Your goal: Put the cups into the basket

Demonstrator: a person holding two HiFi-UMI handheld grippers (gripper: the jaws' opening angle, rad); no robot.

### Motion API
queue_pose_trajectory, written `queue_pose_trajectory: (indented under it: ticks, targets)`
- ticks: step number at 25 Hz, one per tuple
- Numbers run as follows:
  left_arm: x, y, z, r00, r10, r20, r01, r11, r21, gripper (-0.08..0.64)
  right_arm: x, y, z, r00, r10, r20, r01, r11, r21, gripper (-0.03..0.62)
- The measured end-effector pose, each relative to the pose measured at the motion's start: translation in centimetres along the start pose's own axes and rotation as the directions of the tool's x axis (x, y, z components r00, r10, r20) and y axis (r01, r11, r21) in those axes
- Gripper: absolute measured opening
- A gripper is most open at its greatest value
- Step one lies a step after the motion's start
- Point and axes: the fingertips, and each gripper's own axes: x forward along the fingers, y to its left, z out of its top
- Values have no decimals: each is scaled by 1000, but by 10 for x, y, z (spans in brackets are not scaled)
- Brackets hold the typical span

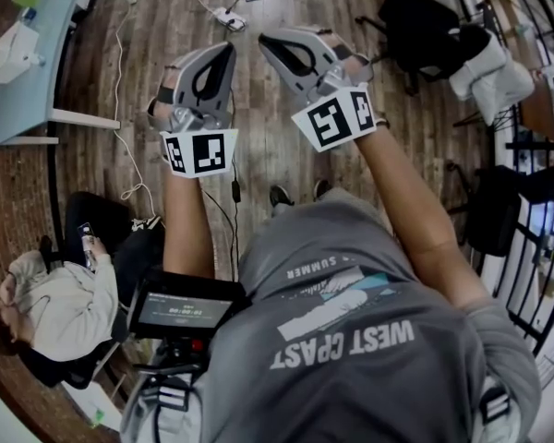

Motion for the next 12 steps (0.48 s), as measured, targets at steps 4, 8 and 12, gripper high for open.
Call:
queue_pose_trajectory:
  ticks: [4,8,12]
  targets:
    - [0,13,-11,1000,11,3,-11,1000,-2,0,15,-4,6,1000,-3,6,3,1000,-9,12]
    - [7,17,-18,1000,20,-8,-21,1000,-12,0,23,-9,0,1000,7,15,-7,1000,0,12]
    - [25,23,-29,999,31,-30,-31,999,-10,0,35,-21,-14,1000,14,25,-15,1000,11,12]
